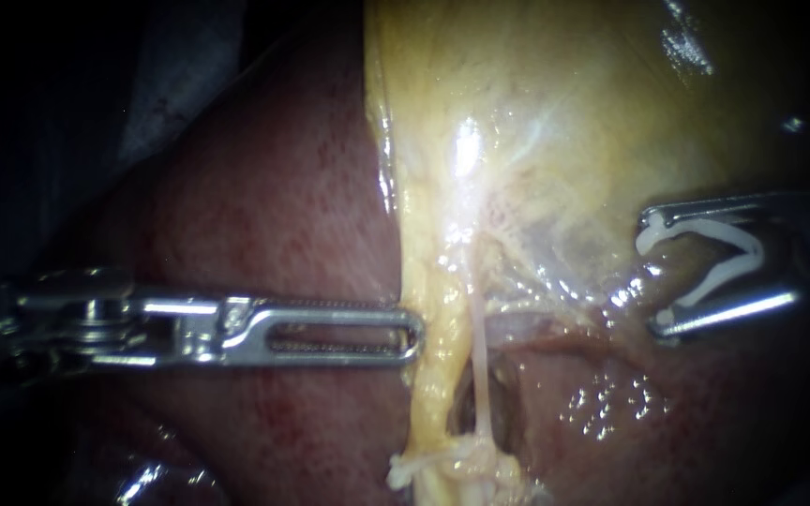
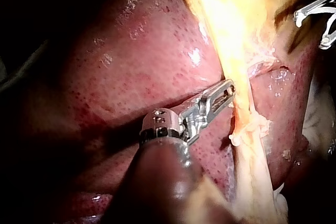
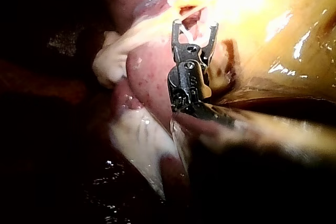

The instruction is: Clipping second clip left tube

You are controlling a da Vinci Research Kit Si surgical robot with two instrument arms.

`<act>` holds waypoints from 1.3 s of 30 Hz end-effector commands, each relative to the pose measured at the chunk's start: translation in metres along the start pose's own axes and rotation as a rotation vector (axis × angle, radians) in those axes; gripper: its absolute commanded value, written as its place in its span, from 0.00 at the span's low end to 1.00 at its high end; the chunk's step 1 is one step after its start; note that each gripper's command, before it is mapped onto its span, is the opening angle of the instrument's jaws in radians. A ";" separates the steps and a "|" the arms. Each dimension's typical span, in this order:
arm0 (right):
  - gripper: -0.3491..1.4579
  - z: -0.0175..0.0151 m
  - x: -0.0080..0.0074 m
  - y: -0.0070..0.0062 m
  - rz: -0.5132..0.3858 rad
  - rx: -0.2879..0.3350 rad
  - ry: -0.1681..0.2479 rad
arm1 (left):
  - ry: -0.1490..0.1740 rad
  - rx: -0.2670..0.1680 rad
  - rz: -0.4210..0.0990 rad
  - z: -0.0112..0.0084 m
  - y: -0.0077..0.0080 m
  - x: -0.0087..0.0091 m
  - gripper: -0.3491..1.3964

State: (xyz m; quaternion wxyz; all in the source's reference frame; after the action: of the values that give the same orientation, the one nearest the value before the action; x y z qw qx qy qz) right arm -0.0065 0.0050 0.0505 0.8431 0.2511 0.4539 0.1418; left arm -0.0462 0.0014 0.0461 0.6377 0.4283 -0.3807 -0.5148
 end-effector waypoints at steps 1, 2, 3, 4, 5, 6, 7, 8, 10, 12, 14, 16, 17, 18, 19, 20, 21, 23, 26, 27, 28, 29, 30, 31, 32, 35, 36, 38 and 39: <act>0.52 0.0001 0.0000 0.0000 0.000 0.000 0.000 | 0.000 0.001 0.001 -0.0002 -0.0001 0.0000 0.14; 0.52 0.0001 -0.0001 0.0000 0.000 0.003 0.000 | 0.000 0.001 0.000 -0.0002 -0.0001 0.0000 0.14; 0.52 0.0001 -0.0001 -0.0001 -0.001 0.002 0.000 | 0.001 0.001 0.000 -0.0003 -0.0002 0.0000 0.14; 0.52 0.0002 -0.0001 -0.0001 -0.001 0.002 0.000 | 0.001 0.002 0.000 -0.0004 -0.0003 0.0001 0.14; 0.52 0.0002 -0.0001 -0.0001 -0.001 0.005 0.000 | 0.002 0.002 0.000 -0.0006 -0.0004 0.0001 0.14; 0.52 0.0003 -0.0001 -0.0001 -0.001 0.005 0.000 | 0.002 0.003 0.000 -0.0007 -0.0005 0.0002 0.14; 0.52 0.0003 -0.0001 -0.0001 -0.001 0.004 0.000 | 0.003 0.004 0.000 -0.0010 -0.0006 0.0004 0.14; 0.52 0.0003 -0.0001 -0.0001 -0.001 0.004 0.000 | 0.005 0.005 0.001 -0.0013 -0.0008 0.0005 0.14; 0.52 0.0004 -0.0002 -0.0002 -0.001 0.007 0.000 | 0.007 0.007 0.001 -0.0019 -0.0010 0.0008 0.14; 0.52 0.0005 -0.0002 -0.0002 -0.002 0.010 0.000 | 0.011 0.011 0.000 -0.0028 -0.0013 0.0009 0.14; 0.52 0.0005 -0.0002 -0.0002 -0.002 0.012 0.000 | 0.009 0.011 -0.001 -0.0036 -0.0016 0.0010 0.14; 0.52 0.0007 -0.0003 -0.0003 -0.003 0.015 0.000 | 0.003 0.008 -0.003 -0.0045 -0.0021 0.0010 0.14; 0.52 0.0007 -0.0003 -0.0003 -0.003 0.015 0.000 | 0.001 0.008 -0.004 -0.0049 -0.0023 0.0009 0.14; 0.52 0.0009 -0.0004 -0.0004 -0.003 0.017 0.000 | 0.000 0.008 -0.005 -0.0053 -0.0026 0.0009 0.14; 0.52 0.0010 -0.0004 -0.0005 -0.004 0.019 0.001 | -0.002 0.007 -0.006 -0.0055 -0.0028 0.0008 0.14; 0.52 0.0011 -0.0004 -0.0005 -0.005 0.022 0.001 | -0.002 0.007 -0.006 -0.0056 -0.0029 0.0009 0.14; 0.52 0.0013 -0.0005 -0.0006 -0.006 0.027 0.001 | -0.002 0.007 -0.007 -0.0057 -0.0030 0.0009 0.14; 0.52 0.0017 -0.0007 -0.0008 -0.008 0.032 0.001 | -0.002 0.007 -0.007 -0.0057 -0.0032 0.0010 0.14; 0.51 0.0023 -0.0010 -0.0011 -0.012 0.042 0.002 | -0.002 0.007 -0.007 -0.0058 -0.0033 0.0011 0.14; 0.51 0.0026 -0.0011 -0.0012 -0.013 0.047 0.002 | -0.002 0.007 -0.007 -0.0058 -0.0033 0.0011 0.14; 0.51 0.0029 -0.0012 -0.0014 -0.020 0.052 0.002 | -0.002 0.007 -0.007 -0.0058 -0.0033 0.0011 0.14; 0.51 0.0032 -0.0012 -0.0015 -0.020 0.054 0.002 | -0.002 0.007 -0.007 -0.0058 -0.0033 0.0011 0.14; 0.51 0.0036 -0.0012 -0.0016 -0.022 0.059 0.002 | -0.002 0.007 -0.007 -0.0058 -0.0033 0.0011 0.14; 0.51 0.0042 -0.0013 -0.0019 -0.018 0.066 0.002 | -0.002 0.007 -0.007 -0.0058 -0.0033 0.0011 0.14; 0.51 0.0047 -0.0015 -0.0021 -0.014 0.074 0.002 | -0.002 0.007 -0.007 -0.0058 -0.0033 0.0011 0.14; 0.51 0.0069 -0.0021 -0.0029 0.004 0.094 0.001 | -0.002 0.007 -0.007 -0.0058 -0.0033 0.0011 0.14; 0.51 0.0077 -0.0023 -0.0031 0.004 0.103 0.001 | -0.002 0.007 -0.007 -0.0058 -0.0033 0.0011 0.14; 0.51 0.0096 -0.0028 -0.0036 0.021 0.120 -0.001 | -0.002 0.007 -0.007 -0.0058 -0.0033 0.0011 0.15; 0.51 0.0105 -0.0031 -0.0038 0.020 0.131 -0.002 | -0.002 0.007 -0.007 -0.0058 -0.0033 0.0011 0.15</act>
State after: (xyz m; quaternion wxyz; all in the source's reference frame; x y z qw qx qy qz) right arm 0.0014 -0.0035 0.0560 0.8221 0.3158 0.4579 0.1213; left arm -0.0417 0.0009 0.0410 0.6338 0.4313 -0.3819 -0.5161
